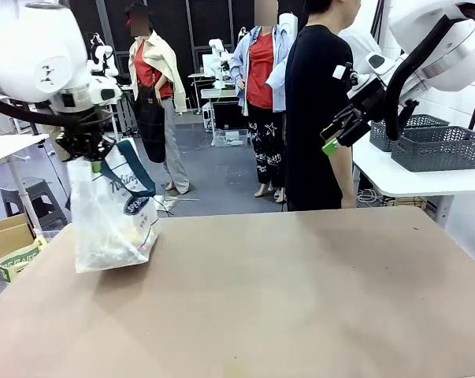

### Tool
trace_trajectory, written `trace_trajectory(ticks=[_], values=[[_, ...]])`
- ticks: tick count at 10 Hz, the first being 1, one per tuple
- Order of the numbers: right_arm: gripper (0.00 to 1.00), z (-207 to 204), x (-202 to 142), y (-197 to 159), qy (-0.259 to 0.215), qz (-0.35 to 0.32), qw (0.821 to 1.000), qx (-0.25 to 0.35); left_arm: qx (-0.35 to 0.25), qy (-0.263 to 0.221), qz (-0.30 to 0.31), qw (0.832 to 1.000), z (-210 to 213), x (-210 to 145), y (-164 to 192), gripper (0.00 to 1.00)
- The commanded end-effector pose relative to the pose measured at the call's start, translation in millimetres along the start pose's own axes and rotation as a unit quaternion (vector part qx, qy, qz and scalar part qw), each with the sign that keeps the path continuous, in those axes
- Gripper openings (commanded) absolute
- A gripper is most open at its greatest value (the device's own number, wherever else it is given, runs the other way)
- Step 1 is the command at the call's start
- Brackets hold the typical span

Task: Transfer purchased items from the store into the shopping bag.
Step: Move the Reusable shopping bag to the right side of the table.

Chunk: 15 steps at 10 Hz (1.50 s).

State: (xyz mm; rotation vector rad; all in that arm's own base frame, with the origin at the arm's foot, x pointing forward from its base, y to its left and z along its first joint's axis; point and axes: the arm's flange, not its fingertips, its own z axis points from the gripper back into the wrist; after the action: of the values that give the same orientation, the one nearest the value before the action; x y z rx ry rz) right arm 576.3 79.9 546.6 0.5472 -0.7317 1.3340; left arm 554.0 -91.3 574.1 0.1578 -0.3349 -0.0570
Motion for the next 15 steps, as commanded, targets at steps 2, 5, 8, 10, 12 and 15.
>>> trace_trajectory(ticks=[2,5,8,10,12,15], values=[[1.00,-2,-2,5,0.002,-0.002,1.000,-0.002,0.001,-0.036,0.006,0.999,9,-24,45,0.00],[1.00,-2,-2,5,0.002,-0.002,1.000,-0.002,0.011,-0.033,0.009,0.999,-5,-42,73,0.00],[1.00,-2,-2,5,0.002,-0.002,1.000,-0.002,0.000,-0.023,0.002,1.000,-22,-59,97,0.00],[1.00,-2,-2,5,0.002,-0.002,1.000,-0.002,0.010,-0.010,-0.001,1.000,-30,-67,112,0.00],[1.00,-2,-2,5,0.002,-0.002,1.000,-0.002,0.008,-0.002,-0.019,1.000,-31,-72,121,0.00],[1.00,-2,-2,5,0.002,-0.002,1.000,-0.002,-0.017,-0.011,-0.047,0.999,-23,-75,131,0.00]])
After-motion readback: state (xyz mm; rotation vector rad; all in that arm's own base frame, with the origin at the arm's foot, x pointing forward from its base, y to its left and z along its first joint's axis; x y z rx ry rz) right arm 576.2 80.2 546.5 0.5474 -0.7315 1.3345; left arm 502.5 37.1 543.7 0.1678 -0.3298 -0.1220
